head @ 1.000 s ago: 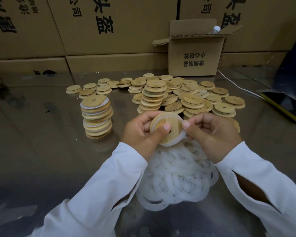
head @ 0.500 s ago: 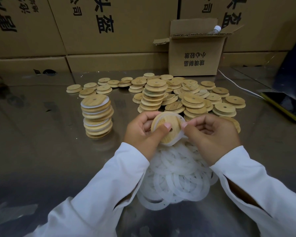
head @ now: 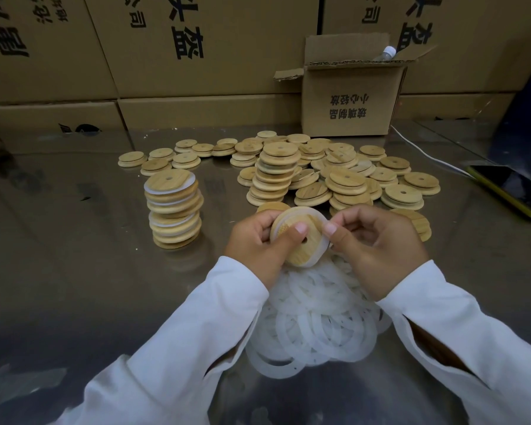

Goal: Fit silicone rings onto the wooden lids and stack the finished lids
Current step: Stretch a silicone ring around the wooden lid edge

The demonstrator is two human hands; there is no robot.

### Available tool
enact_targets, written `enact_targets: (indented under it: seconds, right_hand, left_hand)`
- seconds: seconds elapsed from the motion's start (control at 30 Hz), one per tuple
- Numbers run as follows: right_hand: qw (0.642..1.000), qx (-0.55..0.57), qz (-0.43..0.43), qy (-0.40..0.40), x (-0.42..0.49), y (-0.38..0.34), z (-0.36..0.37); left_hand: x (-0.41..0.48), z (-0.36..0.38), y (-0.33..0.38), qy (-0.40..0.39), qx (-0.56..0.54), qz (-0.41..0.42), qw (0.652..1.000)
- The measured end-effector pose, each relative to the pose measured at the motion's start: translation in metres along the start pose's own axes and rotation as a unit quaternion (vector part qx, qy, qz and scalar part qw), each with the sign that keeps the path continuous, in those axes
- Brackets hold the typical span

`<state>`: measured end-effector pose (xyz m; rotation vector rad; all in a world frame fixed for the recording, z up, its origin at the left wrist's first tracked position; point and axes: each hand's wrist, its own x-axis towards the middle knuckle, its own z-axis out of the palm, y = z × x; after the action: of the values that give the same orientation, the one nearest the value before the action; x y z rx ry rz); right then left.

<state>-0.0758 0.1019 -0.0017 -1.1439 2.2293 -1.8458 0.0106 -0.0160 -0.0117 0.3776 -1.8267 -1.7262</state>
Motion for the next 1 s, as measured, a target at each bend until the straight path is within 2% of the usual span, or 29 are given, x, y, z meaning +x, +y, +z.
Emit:
enact_targets:
  seconds: [0.27, 0.67, 1.0]
  right_hand:
    - [1.0, -0.005, 0.012, -0.015, 0.004, -0.002, -0.006]
    - [0.998, 0.052, 0.012, -0.036, 0.007, -0.012, -0.003]
    - [0.997, 0.073, 0.014, -0.032, 0.004, -0.013, -0.004]
  left_hand:
    - [0.0, 0.0, 0.002, 0.001, -0.007, -0.005, 1.0]
    - [0.003, -0.007, 0.01, 0.011, -0.077, 0.015, 0.997]
    - [0.0, -0.003, 0.007, -0.005, -0.167, -0.033, 0.985]
